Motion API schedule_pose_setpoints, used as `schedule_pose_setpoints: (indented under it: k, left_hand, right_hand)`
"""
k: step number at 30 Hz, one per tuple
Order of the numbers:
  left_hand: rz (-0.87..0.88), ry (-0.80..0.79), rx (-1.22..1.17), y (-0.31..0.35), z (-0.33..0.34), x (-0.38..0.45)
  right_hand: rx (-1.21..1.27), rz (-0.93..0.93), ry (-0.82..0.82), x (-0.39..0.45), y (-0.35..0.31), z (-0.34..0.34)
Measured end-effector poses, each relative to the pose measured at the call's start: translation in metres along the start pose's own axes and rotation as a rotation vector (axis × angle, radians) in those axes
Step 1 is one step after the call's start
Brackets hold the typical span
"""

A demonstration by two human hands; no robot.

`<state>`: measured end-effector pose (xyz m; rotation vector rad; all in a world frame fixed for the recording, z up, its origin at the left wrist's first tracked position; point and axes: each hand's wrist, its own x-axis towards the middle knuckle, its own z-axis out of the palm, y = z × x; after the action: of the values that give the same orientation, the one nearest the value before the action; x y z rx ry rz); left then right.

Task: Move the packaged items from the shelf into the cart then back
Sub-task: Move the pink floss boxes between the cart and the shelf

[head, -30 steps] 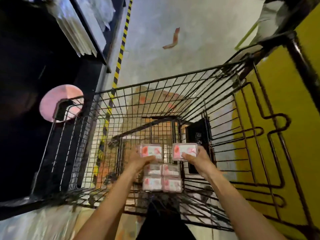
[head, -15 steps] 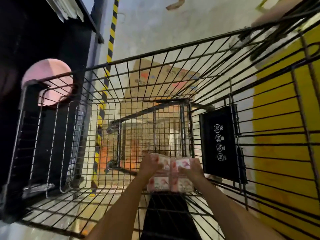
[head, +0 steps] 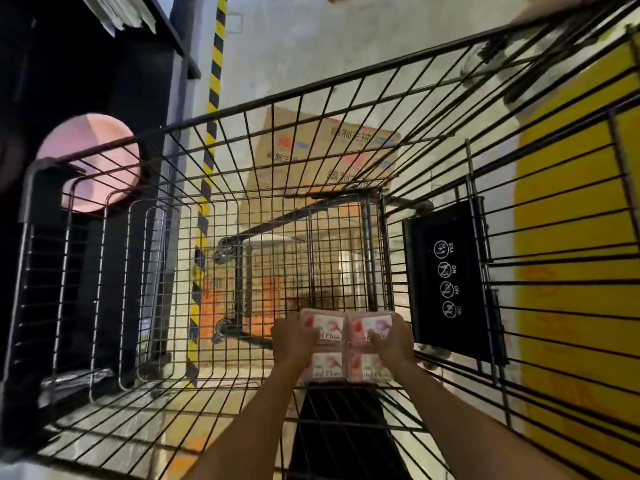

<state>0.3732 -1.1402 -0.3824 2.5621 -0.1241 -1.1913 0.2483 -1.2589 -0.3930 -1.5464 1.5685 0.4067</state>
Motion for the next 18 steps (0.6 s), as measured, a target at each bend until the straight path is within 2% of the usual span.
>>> schedule_pose_setpoints:
  k: [10, 18]
  left_hand:
    - [-0.045, -0.047, -0.127, -0.006, 0.002, -0.002]
    - [-0.034, -0.093, -0.058, -0.001, -0.007, -0.005]
  right_hand:
    - [-0.089, 0.053, -0.009, 0.0, 0.004, 0.011]
    - [-0.112, 0.039, -0.009, -0.005, 0.0, 0.009]
